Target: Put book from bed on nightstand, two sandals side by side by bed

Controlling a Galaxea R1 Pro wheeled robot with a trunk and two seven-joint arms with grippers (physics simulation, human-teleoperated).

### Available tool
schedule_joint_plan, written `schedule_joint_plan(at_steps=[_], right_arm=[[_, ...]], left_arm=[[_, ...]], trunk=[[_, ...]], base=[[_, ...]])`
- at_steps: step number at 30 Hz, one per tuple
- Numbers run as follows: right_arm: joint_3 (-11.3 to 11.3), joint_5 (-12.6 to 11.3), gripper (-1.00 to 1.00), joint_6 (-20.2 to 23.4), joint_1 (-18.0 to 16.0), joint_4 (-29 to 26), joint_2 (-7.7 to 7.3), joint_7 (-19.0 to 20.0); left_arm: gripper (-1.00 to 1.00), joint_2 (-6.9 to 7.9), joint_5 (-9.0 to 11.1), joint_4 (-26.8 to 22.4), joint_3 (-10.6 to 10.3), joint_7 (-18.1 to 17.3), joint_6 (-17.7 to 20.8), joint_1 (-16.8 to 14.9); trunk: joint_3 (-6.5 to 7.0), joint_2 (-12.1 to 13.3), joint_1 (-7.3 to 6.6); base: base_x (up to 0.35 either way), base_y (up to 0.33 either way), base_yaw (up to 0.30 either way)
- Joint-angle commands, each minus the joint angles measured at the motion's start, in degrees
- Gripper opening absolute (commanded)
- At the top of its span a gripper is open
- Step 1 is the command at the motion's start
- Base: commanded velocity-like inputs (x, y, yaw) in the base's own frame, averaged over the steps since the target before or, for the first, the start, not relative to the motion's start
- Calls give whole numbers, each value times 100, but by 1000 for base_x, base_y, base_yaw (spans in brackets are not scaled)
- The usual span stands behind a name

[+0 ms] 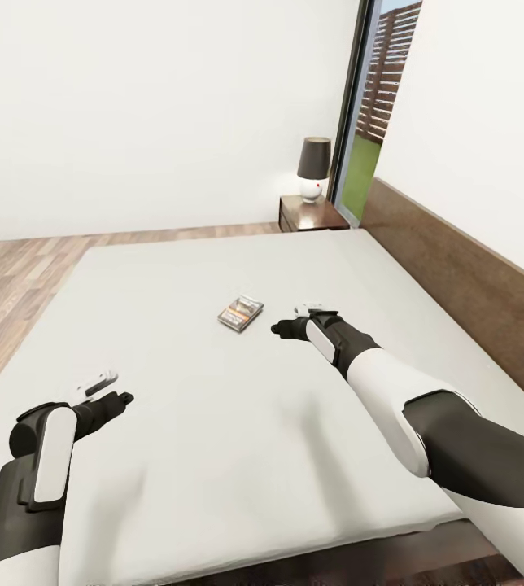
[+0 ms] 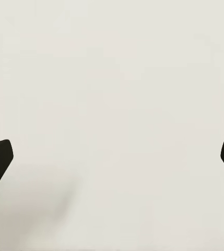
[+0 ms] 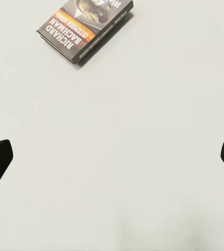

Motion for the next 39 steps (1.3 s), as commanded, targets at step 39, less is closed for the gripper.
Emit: schedule_joint_plan(at_steps=[39], right_arm=[[-123, -664, 100, 461, -1187, -45, 0, -607]], left_arm=[[100, -9, 62, -18, 26, 33, 20, -3]], trunk=[[-352, -3, 0]], base=[[0, -66, 0]])
